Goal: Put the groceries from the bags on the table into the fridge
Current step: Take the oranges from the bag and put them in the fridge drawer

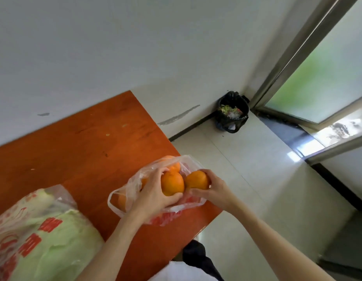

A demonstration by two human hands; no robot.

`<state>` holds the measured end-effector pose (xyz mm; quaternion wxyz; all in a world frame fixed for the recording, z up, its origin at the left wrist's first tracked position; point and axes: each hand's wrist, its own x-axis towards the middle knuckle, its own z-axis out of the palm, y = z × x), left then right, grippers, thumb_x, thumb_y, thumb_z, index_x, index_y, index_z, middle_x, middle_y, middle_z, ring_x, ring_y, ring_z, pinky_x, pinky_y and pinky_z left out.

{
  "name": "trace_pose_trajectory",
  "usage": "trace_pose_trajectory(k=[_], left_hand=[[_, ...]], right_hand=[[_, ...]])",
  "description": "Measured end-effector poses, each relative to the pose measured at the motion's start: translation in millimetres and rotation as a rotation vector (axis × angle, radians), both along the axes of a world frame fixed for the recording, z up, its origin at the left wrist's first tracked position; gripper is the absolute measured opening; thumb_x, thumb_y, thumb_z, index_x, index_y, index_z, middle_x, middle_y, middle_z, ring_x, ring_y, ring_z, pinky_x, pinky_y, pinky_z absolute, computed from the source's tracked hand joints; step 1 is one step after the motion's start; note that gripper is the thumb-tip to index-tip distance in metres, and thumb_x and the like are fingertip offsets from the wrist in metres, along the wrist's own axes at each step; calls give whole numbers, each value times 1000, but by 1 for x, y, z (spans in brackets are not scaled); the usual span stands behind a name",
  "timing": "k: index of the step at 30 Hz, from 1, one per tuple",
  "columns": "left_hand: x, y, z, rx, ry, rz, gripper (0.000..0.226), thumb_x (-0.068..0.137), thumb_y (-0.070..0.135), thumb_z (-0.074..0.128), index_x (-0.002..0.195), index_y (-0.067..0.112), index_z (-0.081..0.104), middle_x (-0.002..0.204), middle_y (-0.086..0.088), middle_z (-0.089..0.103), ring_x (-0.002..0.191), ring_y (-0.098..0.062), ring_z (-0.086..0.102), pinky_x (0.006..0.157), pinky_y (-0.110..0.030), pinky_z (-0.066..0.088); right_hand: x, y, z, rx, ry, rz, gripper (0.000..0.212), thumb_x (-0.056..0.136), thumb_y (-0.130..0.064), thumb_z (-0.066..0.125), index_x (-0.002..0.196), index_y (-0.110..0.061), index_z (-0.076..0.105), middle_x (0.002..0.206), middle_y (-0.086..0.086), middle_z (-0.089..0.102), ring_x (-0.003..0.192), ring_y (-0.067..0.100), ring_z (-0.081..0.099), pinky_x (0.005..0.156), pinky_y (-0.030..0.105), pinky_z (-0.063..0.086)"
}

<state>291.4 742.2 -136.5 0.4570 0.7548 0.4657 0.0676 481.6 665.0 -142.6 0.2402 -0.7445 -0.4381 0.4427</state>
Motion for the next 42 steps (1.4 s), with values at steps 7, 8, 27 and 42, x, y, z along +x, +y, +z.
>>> trace_pose_trajectory(k=[7,8,27,42], left_hand=[[39,-21,34,109,-61,-229,76,71,53,69,131,40,25,137,7,29,121,-13,37,95,-33,44],[47,-31,38,110,-54,-267,73,73,49,70,131,39,26,136,6,29,120,-13,37,95,-33,43],[210,-459,77,97,-203,-988,75,72,31,77,134,28,34,131,0,32,104,-12,42,83,-19,41],[392,-708,137,225,-402,-1434,75,75,36,73,136,28,29,129,-1,33,105,-12,40,85,-22,37]], right_hand=[[15,-84,26,30,-33,-411,69,71,-32,78,129,-26,40,122,-1,47,108,21,51,86,31,49],[19,-101,28,32,-50,-455,69,70,-33,78,128,-26,40,122,-1,47,107,20,51,86,29,48],[45,-595,97,225,-229,-1356,69,75,-28,76,130,-23,35,117,-4,41,102,15,47,77,25,42],[154,-838,151,364,-411,-1718,64,75,-41,72,130,-23,44,122,0,53,107,19,54,94,44,49]])
